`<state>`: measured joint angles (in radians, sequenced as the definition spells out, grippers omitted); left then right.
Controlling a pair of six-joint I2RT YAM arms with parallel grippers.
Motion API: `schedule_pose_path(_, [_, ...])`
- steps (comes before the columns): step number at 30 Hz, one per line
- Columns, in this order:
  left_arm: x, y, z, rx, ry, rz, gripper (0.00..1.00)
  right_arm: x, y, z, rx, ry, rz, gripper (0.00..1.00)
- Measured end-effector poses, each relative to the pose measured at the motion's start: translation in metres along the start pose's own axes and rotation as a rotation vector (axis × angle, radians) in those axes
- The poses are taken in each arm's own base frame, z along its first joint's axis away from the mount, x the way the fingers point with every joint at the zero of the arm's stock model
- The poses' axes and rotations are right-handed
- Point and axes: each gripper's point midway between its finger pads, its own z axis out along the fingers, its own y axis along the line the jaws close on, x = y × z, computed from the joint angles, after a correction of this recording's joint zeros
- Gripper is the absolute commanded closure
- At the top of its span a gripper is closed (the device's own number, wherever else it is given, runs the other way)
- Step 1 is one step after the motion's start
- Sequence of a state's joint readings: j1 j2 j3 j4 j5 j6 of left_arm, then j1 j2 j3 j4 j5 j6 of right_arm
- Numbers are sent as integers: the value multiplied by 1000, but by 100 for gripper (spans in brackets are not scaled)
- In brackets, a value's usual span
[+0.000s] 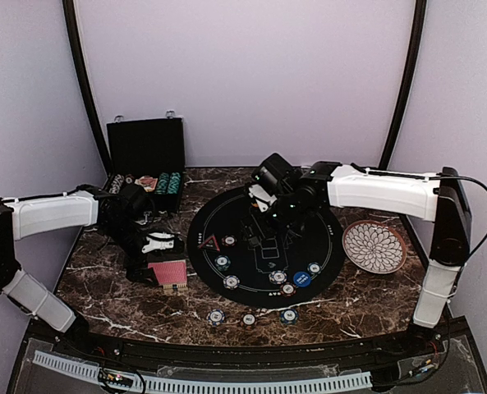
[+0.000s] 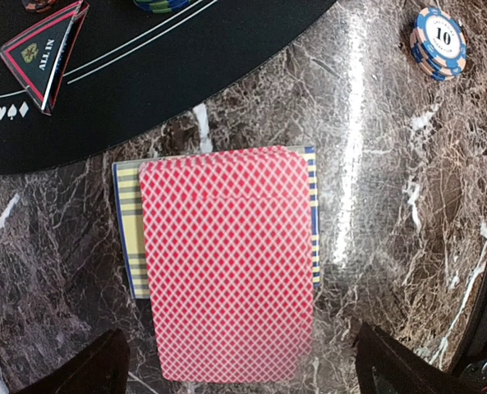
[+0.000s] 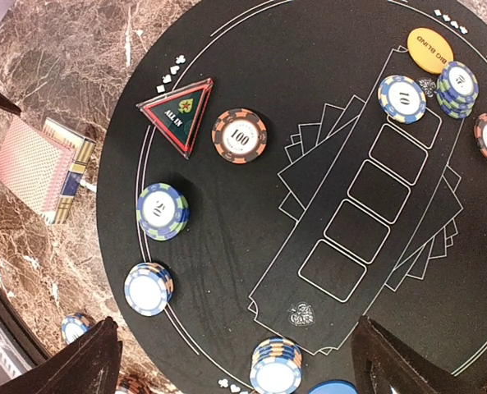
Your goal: Distribute texas hold em gaming equipment
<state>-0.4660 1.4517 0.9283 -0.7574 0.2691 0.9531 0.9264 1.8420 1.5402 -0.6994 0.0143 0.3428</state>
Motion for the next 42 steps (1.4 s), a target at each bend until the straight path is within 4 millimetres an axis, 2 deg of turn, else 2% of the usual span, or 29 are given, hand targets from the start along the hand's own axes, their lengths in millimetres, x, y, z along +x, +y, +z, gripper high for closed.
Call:
schedule_pose_path(18, [8, -1, 16, 0, 61, 11, 1, 0, 0, 0, -1, -2, 0, 1])
schedule_pose_path(42, [12, 12, 29, -42, 91, -18, 1, 3, 3, 0, -22, 8, 0, 2])
